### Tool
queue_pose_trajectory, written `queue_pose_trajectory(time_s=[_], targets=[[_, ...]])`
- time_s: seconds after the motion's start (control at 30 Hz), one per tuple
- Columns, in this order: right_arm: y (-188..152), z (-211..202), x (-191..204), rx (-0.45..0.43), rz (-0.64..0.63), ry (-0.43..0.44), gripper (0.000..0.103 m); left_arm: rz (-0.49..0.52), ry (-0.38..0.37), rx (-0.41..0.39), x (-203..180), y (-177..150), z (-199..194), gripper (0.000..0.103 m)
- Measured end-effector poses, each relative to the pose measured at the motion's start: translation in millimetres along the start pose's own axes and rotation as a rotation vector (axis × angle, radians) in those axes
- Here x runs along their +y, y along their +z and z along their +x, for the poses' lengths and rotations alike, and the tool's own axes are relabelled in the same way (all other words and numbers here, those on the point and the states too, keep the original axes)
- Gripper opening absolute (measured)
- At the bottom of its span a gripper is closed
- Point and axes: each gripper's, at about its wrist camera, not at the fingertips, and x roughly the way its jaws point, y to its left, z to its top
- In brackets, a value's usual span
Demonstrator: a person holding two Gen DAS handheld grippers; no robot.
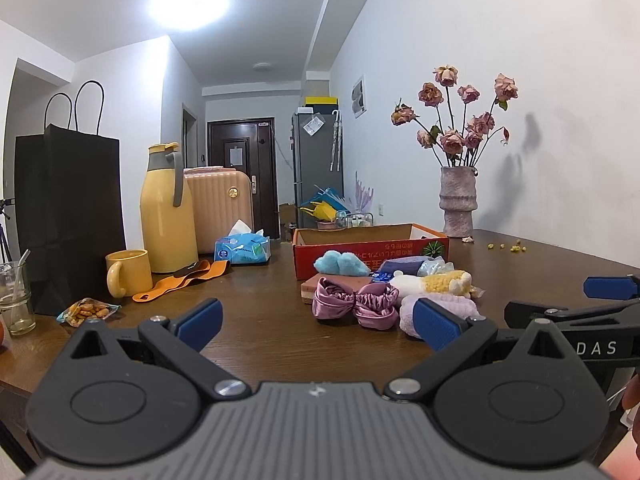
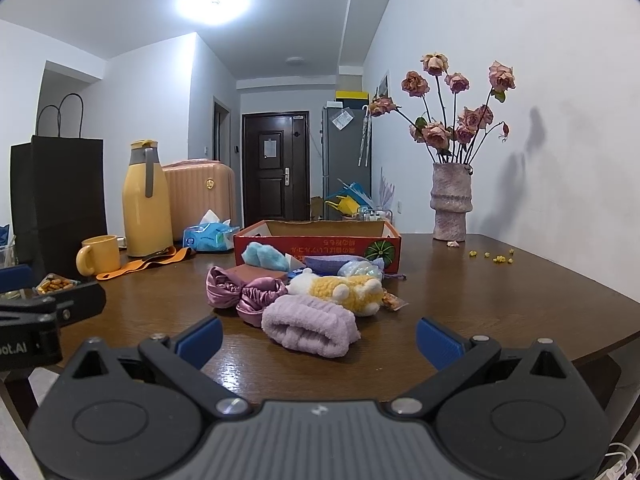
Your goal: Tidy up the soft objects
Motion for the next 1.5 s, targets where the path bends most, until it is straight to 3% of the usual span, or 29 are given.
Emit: queue_pose_trajectory(time_s=[0.3,0.47,0.7,0.9,1.03,1.13,1.17,1.23,1.3,1.43,1.47,1.5], targets=[[-1.1,1.6,-0.3,0.007,0.004,0.007,0.103,0.003,-0.002,0.003,-0.4,-0.7,0.0,0.103],[-4.7,10.6,-3.2,0.012,0.007,0.045,0.103,-0.042,-0.042,0.065,8.2,-3.4,14.3,0.103],[-10.5,34.3,-14.1,-0.052,0.040,0.047,0.103,0.004,0.007,0.080,10.7,-14.7,42.4,0.103],[-13.9,60.5,-25.7,0.034,0.044,0.069,0.103,-0.013,-0.020,0.053,13.5,-13.0,65.2,0.103],[-7.6,82.8,-38.7,0.108,0.124,0.082,0.102,-0.026,-0.105,0.106,6.1,-1.7,91.8,0.103],[-1.2,103.8,-48.9,0.137,0.168,0.083,0.089,-0.073,-0.211,0.148,-1.4,8.0,119.0,0.102],[0.5,110.5,-52.8,0.143,0.182,0.085,0.084,-0.107,-0.244,0.170,-3.7,11.2,131.9,0.096],[5.5,124.5,-61.2,0.157,0.221,0.096,0.078,-0.156,-0.292,0.237,-8.5,14.6,155.5,0.069],[8.3,138.4,-68.7,0.172,0.264,0.109,0.074,-0.202,-0.345,0.319,-13.2,16.2,183.6,0.057],[4.8,161.5,-74.3,0.232,0.305,0.139,0.061,-0.256,-0.418,0.426,-23.4,8.3,221.0,0.049],[2.4,165.8,-74.4,0.248,0.306,0.142,0.053,-0.267,-0.416,0.450,-24.9,5.4,225.9,0.042],[-0.3,170.5,-75.2,0.264,0.314,0.144,0.045,-0.280,-0.432,0.482,-27.5,3.4,231.1,0.027]])
